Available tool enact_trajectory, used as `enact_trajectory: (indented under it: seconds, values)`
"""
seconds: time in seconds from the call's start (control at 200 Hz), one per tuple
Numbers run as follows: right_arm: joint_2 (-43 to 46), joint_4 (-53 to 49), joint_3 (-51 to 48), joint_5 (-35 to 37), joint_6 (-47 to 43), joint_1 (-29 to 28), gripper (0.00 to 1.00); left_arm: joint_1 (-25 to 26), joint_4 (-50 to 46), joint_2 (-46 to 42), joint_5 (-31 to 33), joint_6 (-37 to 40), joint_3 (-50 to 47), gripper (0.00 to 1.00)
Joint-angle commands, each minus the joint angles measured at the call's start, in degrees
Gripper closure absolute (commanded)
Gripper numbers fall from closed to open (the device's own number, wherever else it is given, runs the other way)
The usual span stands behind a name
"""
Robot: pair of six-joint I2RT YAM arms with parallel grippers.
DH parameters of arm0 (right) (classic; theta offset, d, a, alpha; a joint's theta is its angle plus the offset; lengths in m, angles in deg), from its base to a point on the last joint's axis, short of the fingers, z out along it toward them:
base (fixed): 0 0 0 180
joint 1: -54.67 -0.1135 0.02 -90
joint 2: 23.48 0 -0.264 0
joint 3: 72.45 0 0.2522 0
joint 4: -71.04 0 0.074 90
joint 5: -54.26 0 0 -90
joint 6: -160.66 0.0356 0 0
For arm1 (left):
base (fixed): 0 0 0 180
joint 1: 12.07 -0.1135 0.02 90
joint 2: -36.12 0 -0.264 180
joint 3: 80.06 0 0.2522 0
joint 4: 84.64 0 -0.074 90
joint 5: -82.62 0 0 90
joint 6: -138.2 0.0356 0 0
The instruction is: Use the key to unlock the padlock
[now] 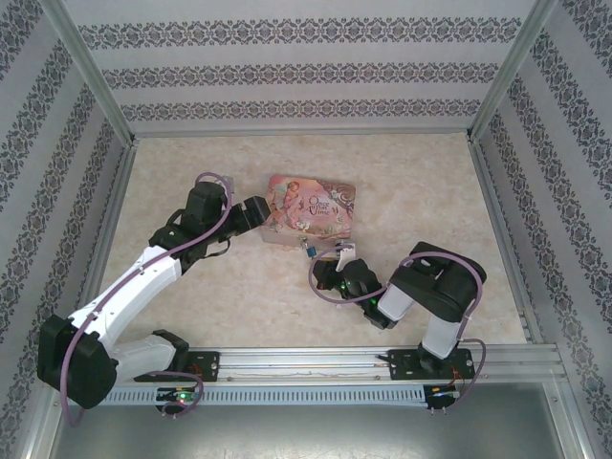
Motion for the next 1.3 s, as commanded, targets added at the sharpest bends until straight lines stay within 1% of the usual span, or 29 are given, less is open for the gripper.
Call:
enact_trajectory:
  seconds: [0.0, 0.405, 0.45, 0.545, 0.759, 0.869, 0.979, 1.114, 1.194, 1.294]
  values:
    - [-1.7, 3.3, -0.3, 0.2, 3.5, 0.7, 1.0, -1.3, -2.0, -0.6, 0.6, 2.4, 0.3, 0.18]
    - [-1.8, 1.5, -0.2, -0.1, 4.6, 2.2, 1.0, -3.8, 0.1, -1.0, -1.7, 1.0, -1.9, 0.18]
    - [-1.4, 1.1, -0.3, 0.0, 4.2, 2.4, 0.97, -4.1, 0.3, -1.0, -2.0, 1.2, -1.9, 0.18]
    - [-0.2, 0.0, -0.9, 0.5, 3.3, 2.8, 0.89, -4.4, -0.6, -1.0, -1.4, 2.1, -1.4, 0.18]
    - [2.9, -3.4, -1.4, 0.7, 1.7, 3.1, 0.76, -5.4, -3.1, -1.2, -0.6, 4.2, -0.5, 0.17]
    - [4.0, -4.1, -1.5, 1.2, 1.0, 3.2, 0.73, -5.9, -3.2, -1.4, -0.7, 4.2, -0.5, 0.17]
    - [6.1, -6.0, -1.4, 1.5, -0.2, 3.4, 0.68, -6.7, -3.1, -1.7, -0.6, 4.5, -0.5, 0.14]
    - [9.9, -11.0, -0.6, 1.9, -2.1, 3.7, 0.61, -7.7, -2.9, -1.8, -0.9, 5.6, -0.2, 0.1]
    - [12.5, -14.4, -0.2, 2.7, -3.1, 3.8, 0.6, -8.4, -2.8, -1.7, -1.4, 6.7, 0.1, 0.1]
    - [15.6, -17.8, -0.2, 4.1, -4.3, 4.0, 0.56, -9.1, -3.3, -1.7, -1.7, 8.3, 1.0, 0.09]
